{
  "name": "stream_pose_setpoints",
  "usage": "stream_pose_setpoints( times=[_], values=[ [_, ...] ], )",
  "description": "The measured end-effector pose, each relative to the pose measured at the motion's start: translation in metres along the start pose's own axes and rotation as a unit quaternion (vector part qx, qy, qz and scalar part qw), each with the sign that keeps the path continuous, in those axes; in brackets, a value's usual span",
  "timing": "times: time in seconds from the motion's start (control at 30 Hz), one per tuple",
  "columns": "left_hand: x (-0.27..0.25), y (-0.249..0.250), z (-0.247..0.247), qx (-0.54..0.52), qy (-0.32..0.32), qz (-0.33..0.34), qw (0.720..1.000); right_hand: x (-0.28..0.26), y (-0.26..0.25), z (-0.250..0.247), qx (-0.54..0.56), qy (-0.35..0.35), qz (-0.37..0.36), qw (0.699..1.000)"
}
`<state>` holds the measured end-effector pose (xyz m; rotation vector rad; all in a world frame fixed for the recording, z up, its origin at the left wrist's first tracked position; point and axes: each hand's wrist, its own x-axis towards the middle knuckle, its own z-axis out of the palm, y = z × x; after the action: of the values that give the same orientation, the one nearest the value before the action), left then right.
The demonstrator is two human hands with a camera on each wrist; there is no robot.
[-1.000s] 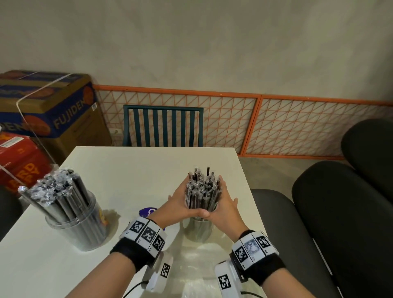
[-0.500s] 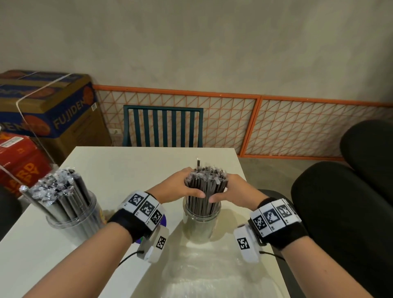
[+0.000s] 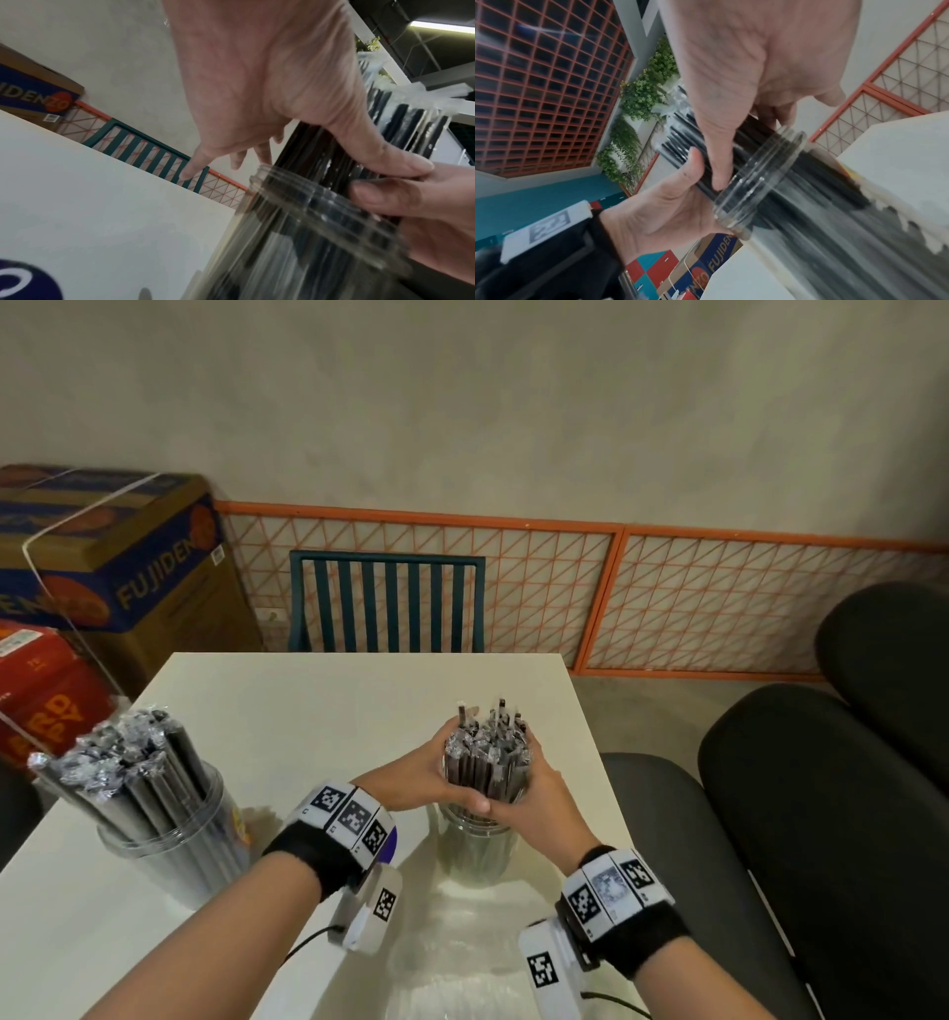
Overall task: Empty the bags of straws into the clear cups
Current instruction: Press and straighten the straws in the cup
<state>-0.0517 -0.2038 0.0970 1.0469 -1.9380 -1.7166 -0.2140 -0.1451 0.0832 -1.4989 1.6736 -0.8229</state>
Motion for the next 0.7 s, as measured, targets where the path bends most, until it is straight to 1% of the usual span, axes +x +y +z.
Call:
stream_pose_setpoints(
  times=[0.03, 0.1, 0.17, 0.23, 0.33, 0.43, 0.47, 0.53, 0.57, 0.6, 0.63, 0.7],
  values=[
    [0.003, 0.003, -0.001, 0.015, -0.010, -0.005, 1.000, 0.002, -0.001, 0.001, 0.000, 0.020, 0.008, 1.000],
    [0.008, 0.008, -0.003, 0.060, -0.002, -0.008, 0.998, 0.006, -0.006, 0.000, -0.013, 0.058, 0.017, 0.998],
    [0.011, 0.011, -0.006, 0.100, 0.028, -0.005, 0.995, 0.009, -0.012, -0.006, -0.019, 0.056, 0.023, 0.998],
    [0.011, 0.016, -0.010, 0.117, 0.044, 0.004, 0.992, 0.011, -0.021, -0.019, -0.023, 0.016, 0.019, 0.999],
    [0.009, 0.028, -0.018, 0.123, 0.025, 0.013, 0.992, 0.016, -0.035, -0.042, -0.045, -0.053, -0.016, 0.997],
    [0.004, 0.031, -0.021, 0.134, 0.007, -0.015, 0.991, 0.023, -0.036, -0.055, -0.123, -0.102, -0.068, 0.985],
    [0.004, 0.028, -0.021, 0.167, 0.011, -0.029, 0.985, 0.025, -0.034, -0.056, -0.151, -0.115, -0.093, 0.977],
    [0.002, 0.024, -0.016, 0.279, 0.017, -0.070, 0.957, 0.024, -0.027, -0.053, -0.211, -0.142, -0.129, 0.958],
    [0.000, 0.022, -0.013, 0.315, 0.018, -0.084, 0.945, 0.023, -0.024, -0.051, -0.239, -0.154, -0.138, 0.949],
    [-0.003, 0.022, -0.011, 0.324, 0.012, -0.088, 0.942, 0.021, -0.020, -0.050, -0.258, -0.162, -0.136, 0.943],
    [-0.006, 0.020, -0.009, 0.320, 0.003, -0.089, 0.943, 0.018, -0.018, -0.051, -0.266, -0.167, -0.119, 0.942],
    [-0.011, 0.014, -0.007, 0.311, -0.007, -0.080, 0.947, 0.011, -0.013, -0.050, -0.251, -0.172, -0.076, 0.950]
  ],
)
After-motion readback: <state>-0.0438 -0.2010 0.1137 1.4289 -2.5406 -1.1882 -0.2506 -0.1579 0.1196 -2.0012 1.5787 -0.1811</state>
